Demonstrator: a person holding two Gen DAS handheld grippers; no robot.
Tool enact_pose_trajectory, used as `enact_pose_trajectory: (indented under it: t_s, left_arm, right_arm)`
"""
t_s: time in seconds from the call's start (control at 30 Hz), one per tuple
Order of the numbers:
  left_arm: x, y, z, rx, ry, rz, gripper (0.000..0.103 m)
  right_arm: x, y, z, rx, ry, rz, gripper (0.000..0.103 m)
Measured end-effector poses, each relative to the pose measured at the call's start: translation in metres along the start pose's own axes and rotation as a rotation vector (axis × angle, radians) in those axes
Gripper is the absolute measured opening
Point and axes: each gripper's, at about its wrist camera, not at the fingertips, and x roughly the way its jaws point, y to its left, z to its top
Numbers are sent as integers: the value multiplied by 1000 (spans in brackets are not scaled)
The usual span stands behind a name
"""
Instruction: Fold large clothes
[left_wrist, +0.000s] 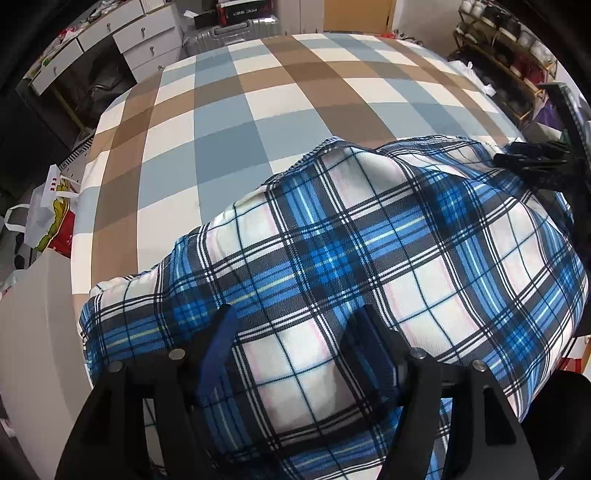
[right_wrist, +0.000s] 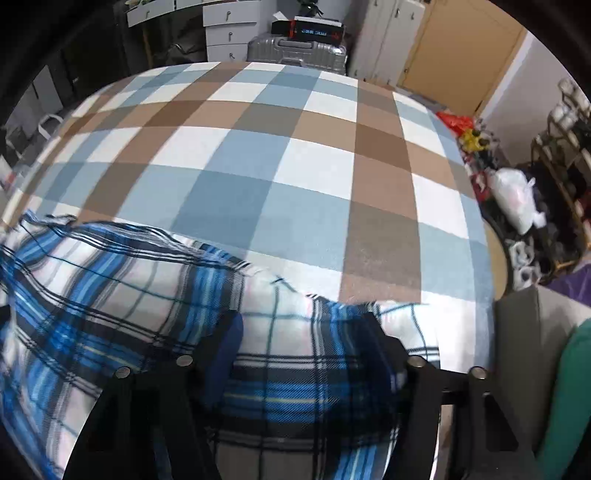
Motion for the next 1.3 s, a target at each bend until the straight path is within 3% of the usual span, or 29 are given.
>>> enact_pose_trajectory:
  t_s: [0.1, 0.2, 0.3, 0.33, 0.47, 0.57, 0.6, 0.67, 0.8, 0.87, 0.93, 0.97, 1.03, 1.13, 1.2, 1.27, 1.3]
  left_arm:
    - [2, 7, -7, -25, -22, -11, 76]
    - [6, 12, -8, -32, -28, -23, 77]
    - [3, 16, -15, -37, -35, -24, 77]
    - [2, 16, -18, -33, -35, -16, 77]
    - [1, 16, -22, -27, -53, 1, 77]
    - [-1, 17, -25, -29, -62, 4, 77]
    - [-2, 17, -27, -27, -63, 8, 77]
    - [-3, 15, -30, -14, -67, 25, 77]
    - [0, 16, -36, 8, -81, 33, 83]
    - [2, 21, -38, -9, -87, 7, 83]
    - [2, 22, -39, -4, -98, -1, 83]
    - [1, 20, -40, 7, -107, 6, 83]
    - [-1, 16, -44, 35, -131, 27, 84]
    - [-12, 14, -45, 56, -155, 52, 81]
    - [-31, 14, -49, 40, -203, -27, 80]
    - [-54, 3, -58, 70, -258, -223, 81]
    - [-57, -6, -62, 106, -267, -268, 81]
  right_arm:
    - [2, -3, 0, -23, -25, -24, 62]
    - [6, -14, 3, -12, -25, -122, 62]
    - [7, -27, 5, 30, -12, -135, 61]
    - [4, -28, 3, 26, -16, -169, 56]
    - [-25, -39, -8, 75, -82, -204, 51]
    - [-64, -44, -23, 166, -122, -43, 54]
    - [-78, -37, -31, 177, -115, 57, 54]
    - [-98, -16, -44, 161, -116, 152, 54]
    - [-121, 54, -74, 36, -129, 252, 56]
    - [-106, 84, -87, -16, -76, 179, 66]
    - [-80, 92, -94, -9, -20, 98, 67]
    - [-67, 92, -99, 7, 6, 86, 67]
    - [-65, 87, -104, 15, -35, 90, 69]
    - [-76, 85, -96, 91, 44, 37, 67]
    - [-98, 89, -93, 136, -5, 78, 65]
    - [-125, 107, -91, 122, -94, 166, 67]
    - [-130, 119, -91, 97, -106, 210, 69]
